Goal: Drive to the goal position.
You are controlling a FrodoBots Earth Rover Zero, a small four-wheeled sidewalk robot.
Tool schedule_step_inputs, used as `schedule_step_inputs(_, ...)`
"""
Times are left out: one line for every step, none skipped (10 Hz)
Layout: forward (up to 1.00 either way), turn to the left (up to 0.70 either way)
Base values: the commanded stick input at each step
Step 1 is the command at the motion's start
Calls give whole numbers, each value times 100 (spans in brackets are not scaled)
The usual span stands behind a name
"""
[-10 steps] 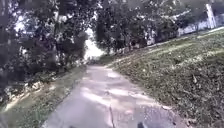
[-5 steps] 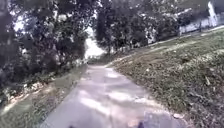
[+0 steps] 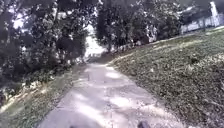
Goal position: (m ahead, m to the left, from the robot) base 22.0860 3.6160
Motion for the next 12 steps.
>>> schedule_step_inputs(50, 0)
schedule_step_inputs(50, 0)
schedule_step_inputs(50, 0)
schedule_step_inputs(50, 0)
schedule_step_inputs(50, 0)
schedule_step_inputs(50, 0)
schedule_step_inputs(50, 0)
schedule_step_inputs(50, 0)
schedule_step_inputs(50, 0)
schedule_step_inputs(50, 0)
schedule_step_inputs(50, 0)
schedule_step_inputs(50, 0)
